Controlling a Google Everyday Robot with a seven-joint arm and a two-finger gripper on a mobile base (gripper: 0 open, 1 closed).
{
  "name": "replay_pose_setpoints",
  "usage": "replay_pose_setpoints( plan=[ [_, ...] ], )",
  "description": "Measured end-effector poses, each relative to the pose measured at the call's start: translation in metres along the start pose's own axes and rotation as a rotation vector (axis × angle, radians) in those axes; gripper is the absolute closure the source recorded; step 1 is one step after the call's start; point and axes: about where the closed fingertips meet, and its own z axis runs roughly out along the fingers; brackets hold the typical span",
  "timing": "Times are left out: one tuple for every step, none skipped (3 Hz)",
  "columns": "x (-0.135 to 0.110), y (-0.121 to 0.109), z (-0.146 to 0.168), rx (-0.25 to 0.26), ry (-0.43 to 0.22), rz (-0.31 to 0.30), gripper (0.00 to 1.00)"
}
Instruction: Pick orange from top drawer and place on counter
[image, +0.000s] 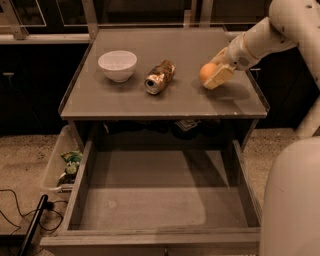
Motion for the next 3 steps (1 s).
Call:
replay_pose_setpoints(
  plan=[
    [0.0149,0.0050,0.0121,-0.031,0.051,0.023,1.00],
    [0.0151,0.0051,0.0122,-0.032,0.051,0.023,0.81],
    [0.0151,0.0051,0.0123,-0.032,0.051,0.023,0.58]
  ],
)
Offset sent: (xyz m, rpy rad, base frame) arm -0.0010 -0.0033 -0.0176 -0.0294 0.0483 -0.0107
